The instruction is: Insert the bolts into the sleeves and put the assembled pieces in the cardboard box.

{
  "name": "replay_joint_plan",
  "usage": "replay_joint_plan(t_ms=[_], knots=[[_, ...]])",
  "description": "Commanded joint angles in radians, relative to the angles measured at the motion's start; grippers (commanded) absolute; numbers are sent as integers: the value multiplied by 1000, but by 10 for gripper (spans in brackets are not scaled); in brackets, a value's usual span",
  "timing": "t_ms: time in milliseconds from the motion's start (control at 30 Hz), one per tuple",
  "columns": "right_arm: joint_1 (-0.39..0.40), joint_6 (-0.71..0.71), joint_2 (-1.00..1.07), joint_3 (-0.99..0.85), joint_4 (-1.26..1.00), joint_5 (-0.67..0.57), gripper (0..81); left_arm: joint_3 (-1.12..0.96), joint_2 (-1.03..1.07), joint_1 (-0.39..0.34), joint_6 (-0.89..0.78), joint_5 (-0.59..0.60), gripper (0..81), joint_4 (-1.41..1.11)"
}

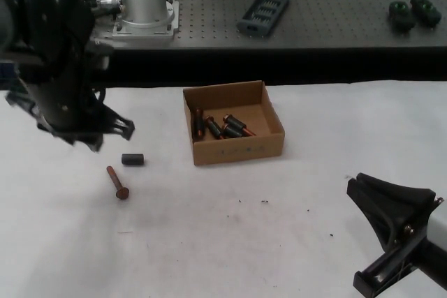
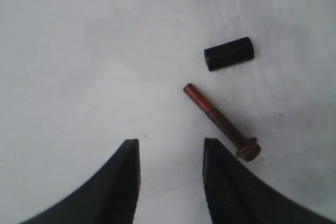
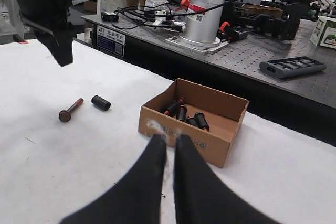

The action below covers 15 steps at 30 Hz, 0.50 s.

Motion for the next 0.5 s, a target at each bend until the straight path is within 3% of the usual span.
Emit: replay_joint_plan(t_ms=[0, 133, 300, 467], knots=[[-3, 10, -8, -3, -40, 24, 66, -12, 61, 0, -126, 138, 297, 3], [-3, 10, -8, -3, -40, 24, 66, -12, 103, 0, -202, 197, 306, -11], [-3, 10, -8, -3, -47, 24, 66, -12, 141, 0, -255, 196, 389, -27], [-3, 10, -8, -3, -48, 24, 66, -12, 165, 0, -314, 196, 389, -54]])
